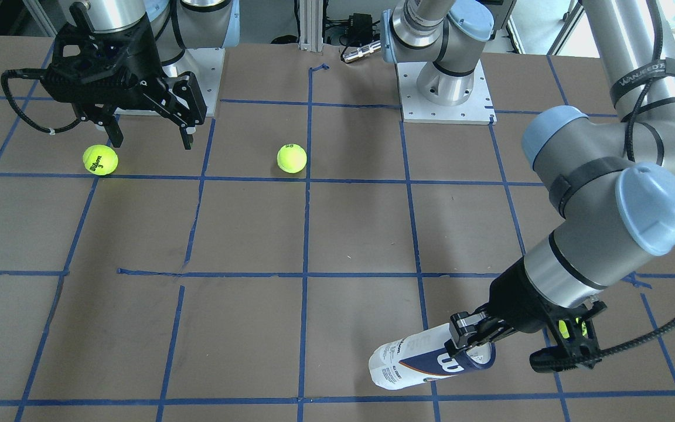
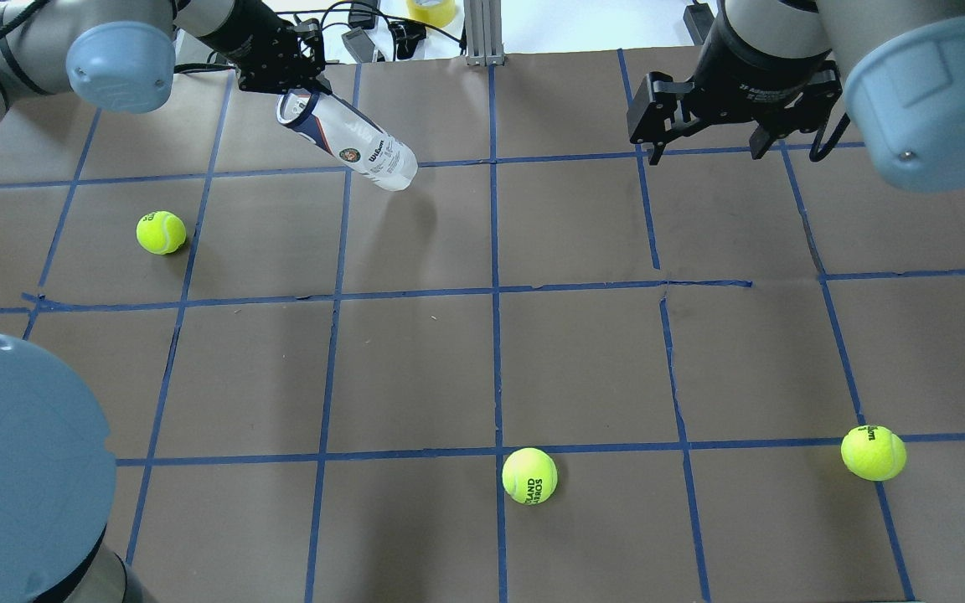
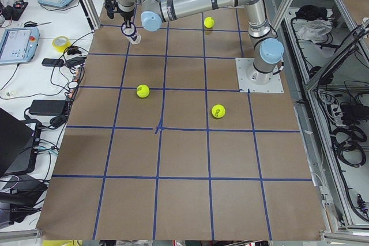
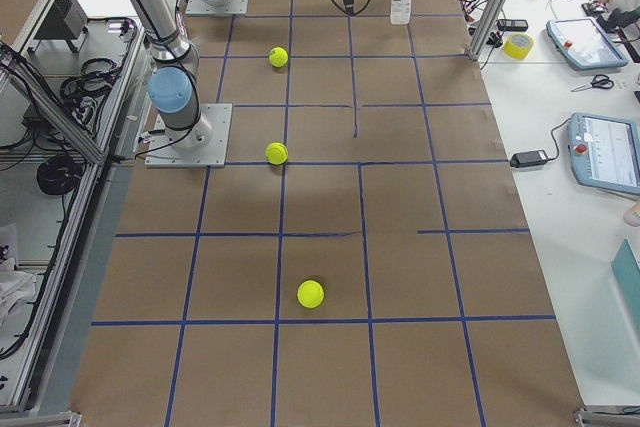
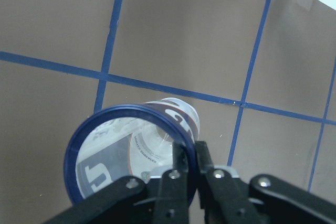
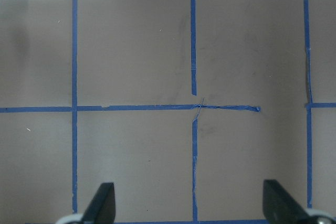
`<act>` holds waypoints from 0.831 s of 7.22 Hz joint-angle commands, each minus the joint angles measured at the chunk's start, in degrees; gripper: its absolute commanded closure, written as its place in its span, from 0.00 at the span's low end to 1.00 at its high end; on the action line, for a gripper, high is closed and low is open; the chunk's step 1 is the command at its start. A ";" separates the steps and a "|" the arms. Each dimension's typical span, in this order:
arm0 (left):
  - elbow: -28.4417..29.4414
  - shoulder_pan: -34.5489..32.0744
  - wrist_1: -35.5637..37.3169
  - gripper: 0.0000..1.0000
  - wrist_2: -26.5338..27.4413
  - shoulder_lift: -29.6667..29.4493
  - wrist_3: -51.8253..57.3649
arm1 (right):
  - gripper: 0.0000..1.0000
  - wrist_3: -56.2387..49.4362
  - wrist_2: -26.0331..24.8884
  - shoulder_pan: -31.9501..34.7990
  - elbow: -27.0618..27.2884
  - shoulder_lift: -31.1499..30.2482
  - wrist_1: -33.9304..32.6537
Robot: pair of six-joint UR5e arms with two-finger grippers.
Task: Lift up tennis ball bucket
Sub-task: 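Lift the can with the left gripper and tilt it upright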
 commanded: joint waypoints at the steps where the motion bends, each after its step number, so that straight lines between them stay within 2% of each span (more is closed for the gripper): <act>1: 0.46 -7.22 -1.03 1.00 12.72 0.01 5.12 | 0.00 0.00 -0.29 -0.05 0.03 -0.07 0.10; 2: 0.55 -9.16 -3.12 1.00 15.57 0.52 8.47 | 0.00 0.00 -0.21 -0.05 0.03 0.01 0.10; 6: 0.46 -13.67 -6.92 1.00 19.47 0.79 12.62 | 0.00 0.62 0.41 0.21 0.03 0.01 0.02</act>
